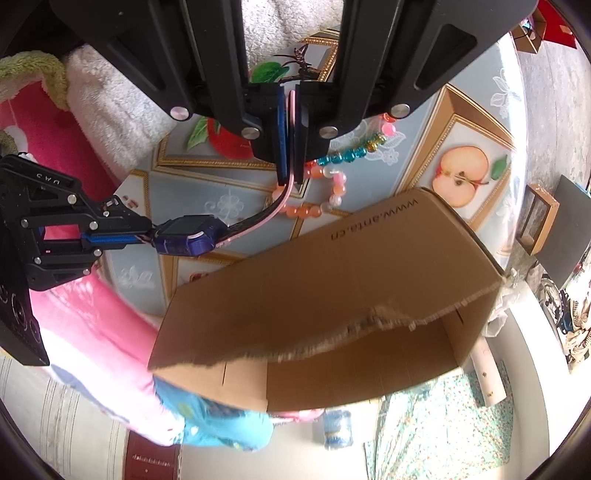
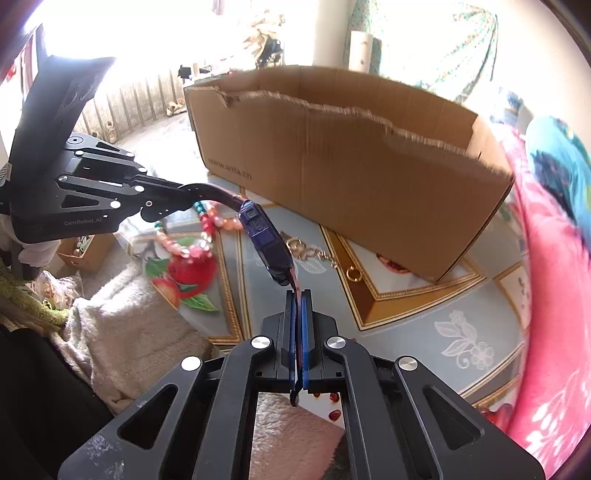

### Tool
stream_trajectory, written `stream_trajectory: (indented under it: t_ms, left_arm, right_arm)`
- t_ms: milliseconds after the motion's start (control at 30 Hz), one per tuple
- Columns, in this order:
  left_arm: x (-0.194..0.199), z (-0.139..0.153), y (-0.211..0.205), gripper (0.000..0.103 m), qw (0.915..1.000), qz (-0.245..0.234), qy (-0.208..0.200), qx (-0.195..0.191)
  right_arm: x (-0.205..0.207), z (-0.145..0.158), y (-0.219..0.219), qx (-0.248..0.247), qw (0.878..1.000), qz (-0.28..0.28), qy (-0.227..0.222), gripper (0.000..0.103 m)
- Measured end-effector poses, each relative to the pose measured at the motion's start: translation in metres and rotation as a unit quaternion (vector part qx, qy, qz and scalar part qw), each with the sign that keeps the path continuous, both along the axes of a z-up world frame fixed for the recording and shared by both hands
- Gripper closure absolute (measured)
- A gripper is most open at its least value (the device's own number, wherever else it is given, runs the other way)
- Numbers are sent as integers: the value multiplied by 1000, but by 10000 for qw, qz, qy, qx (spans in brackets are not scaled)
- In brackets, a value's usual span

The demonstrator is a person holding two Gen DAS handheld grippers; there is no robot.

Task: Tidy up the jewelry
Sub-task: 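Carry the watch over the cardboard box and open the left tool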

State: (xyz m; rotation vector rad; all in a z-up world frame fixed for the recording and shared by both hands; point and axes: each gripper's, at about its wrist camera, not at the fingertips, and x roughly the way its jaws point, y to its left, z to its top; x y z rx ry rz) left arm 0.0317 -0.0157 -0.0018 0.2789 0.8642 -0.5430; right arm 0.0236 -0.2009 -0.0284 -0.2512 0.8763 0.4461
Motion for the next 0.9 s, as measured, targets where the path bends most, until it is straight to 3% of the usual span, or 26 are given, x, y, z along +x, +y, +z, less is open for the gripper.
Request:
stream_trajectory:
  t_ms: [133, 300, 367, 467, 533, 700, 900]
  left_arm:
    - [-6, 30, 10, 100, 9990, 19, -305, -322]
    - [2, 82, 19, 100, 9931, -61, -1003, -608]
    - [14, 96, 20, 100, 9905, -77, -1235, -602]
    - [44, 110, 22, 100, 9887, -37, -1350, -655]
    - [70, 111, 22, 100, 9899, 66, -1300, -556]
    - [139, 92, 22, 100, 9965, 246, -708, -371]
    - [188, 63, 20, 100, 9991, 396, -156, 14]
  right_arm:
    - [-11, 33, 0, 93, 9995, -39, -314, 102]
    - [-7, 91, 6, 81, 9961, 174, -858, 102]
    - [13, 111, 11, -16, 9944, 291, -1018, 102]
    - [53, 130, 14, 54, 9954, 386, -880, 102]
    - [88, 132, 14, 53, 9972, 413, -622, 102]
    - [172, 107, 15, 75, 9976, 476, 498, 102]
    - [243, 65, 25, -8, 9848, 452, 1677, 102]
